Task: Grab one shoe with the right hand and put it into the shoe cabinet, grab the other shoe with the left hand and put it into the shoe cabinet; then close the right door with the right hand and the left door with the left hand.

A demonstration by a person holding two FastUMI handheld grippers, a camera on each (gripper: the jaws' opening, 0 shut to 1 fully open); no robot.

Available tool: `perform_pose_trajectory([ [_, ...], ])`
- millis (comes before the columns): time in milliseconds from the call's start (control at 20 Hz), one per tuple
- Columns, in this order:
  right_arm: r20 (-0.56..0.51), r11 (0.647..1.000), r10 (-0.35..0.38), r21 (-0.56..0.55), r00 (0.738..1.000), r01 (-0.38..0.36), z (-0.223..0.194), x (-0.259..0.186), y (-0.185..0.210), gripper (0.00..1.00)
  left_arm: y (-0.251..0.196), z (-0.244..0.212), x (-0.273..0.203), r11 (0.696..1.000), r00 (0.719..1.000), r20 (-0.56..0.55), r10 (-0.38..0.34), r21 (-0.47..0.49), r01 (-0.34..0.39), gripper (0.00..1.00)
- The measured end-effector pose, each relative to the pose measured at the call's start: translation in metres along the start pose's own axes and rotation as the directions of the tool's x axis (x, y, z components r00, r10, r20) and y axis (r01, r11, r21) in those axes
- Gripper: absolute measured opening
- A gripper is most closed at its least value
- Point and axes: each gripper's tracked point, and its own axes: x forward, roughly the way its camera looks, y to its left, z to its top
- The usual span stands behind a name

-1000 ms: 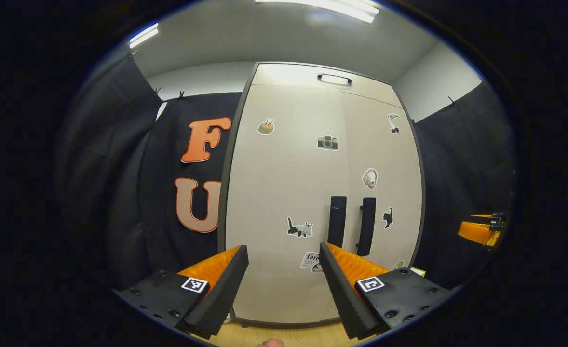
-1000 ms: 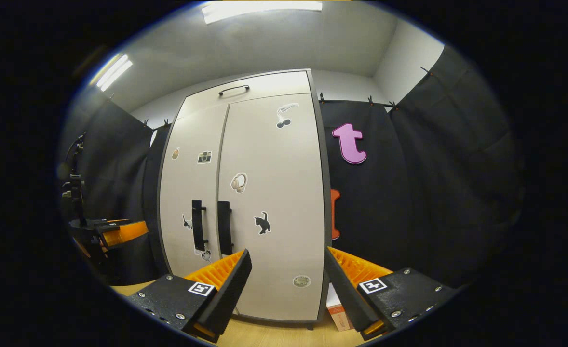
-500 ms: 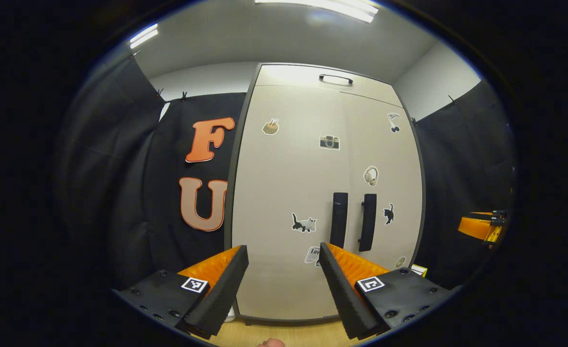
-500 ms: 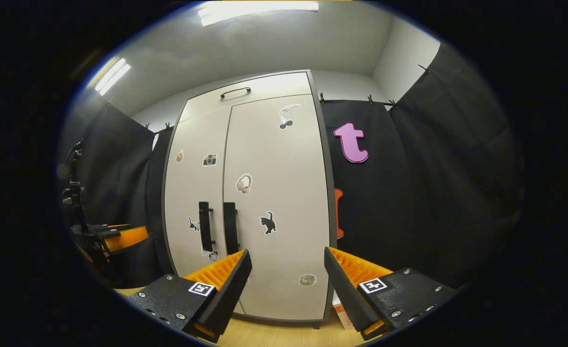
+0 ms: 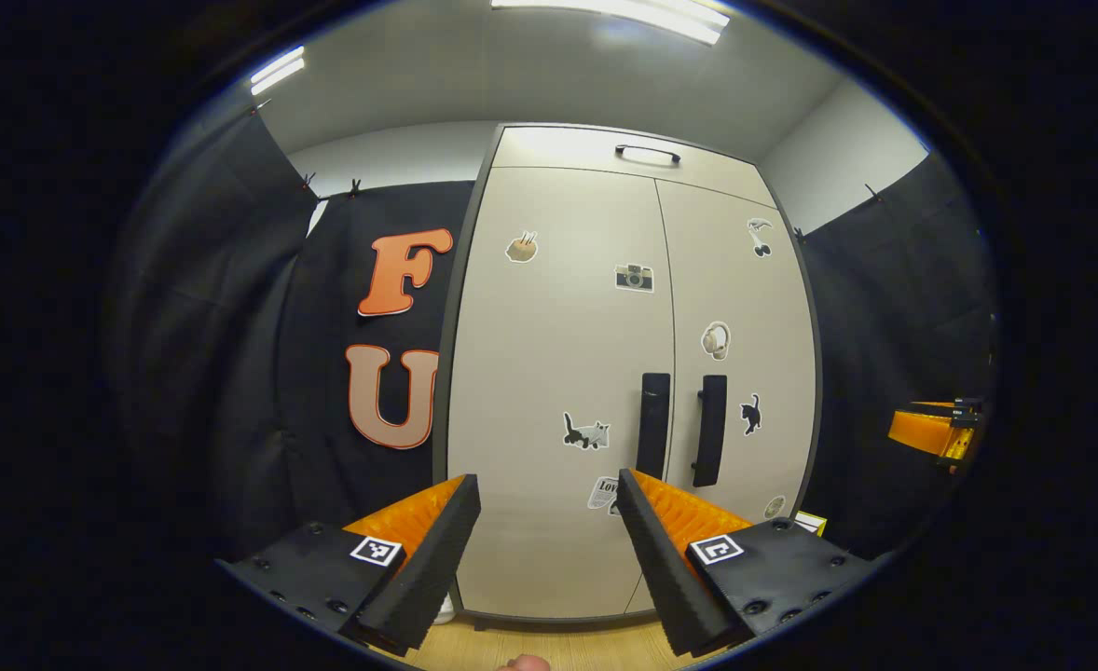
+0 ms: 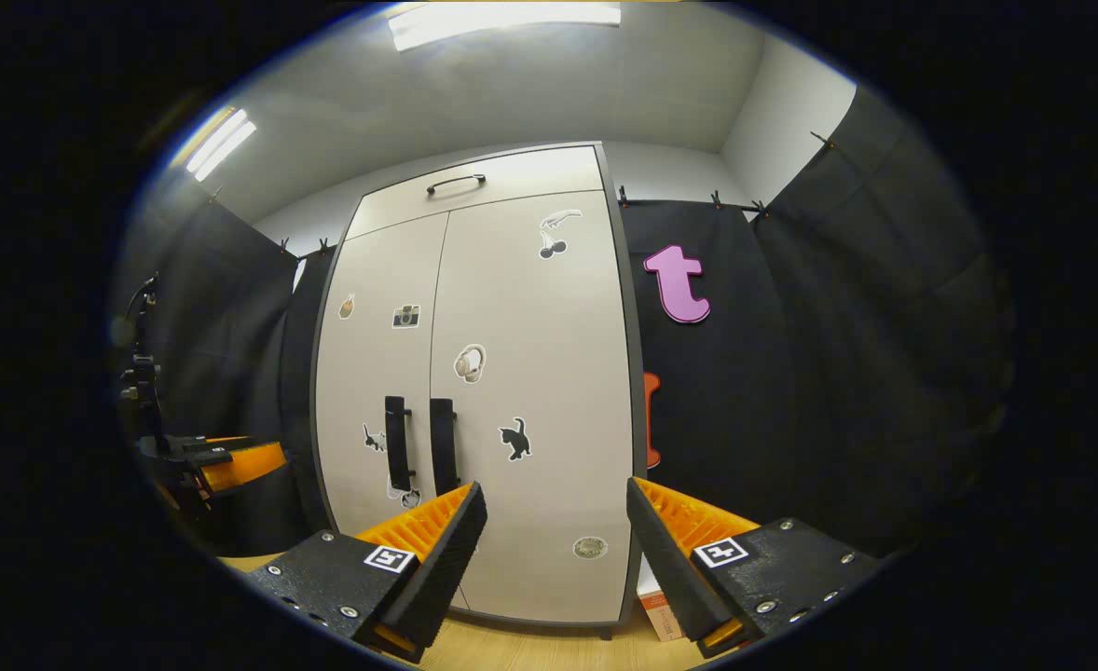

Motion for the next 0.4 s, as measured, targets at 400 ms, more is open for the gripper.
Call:
perform_pose_trajectory([
  [400, -0.004, 1.0, -0.002, 0.003, 1.0, 0.002, -0.0022, 0.0012, 0.0005, 0.93, 0.0005, -0.0011, 0.0006, 1.0, 1.0, 0.003, 0.001, 0.004, -0.001, 0.96],
])
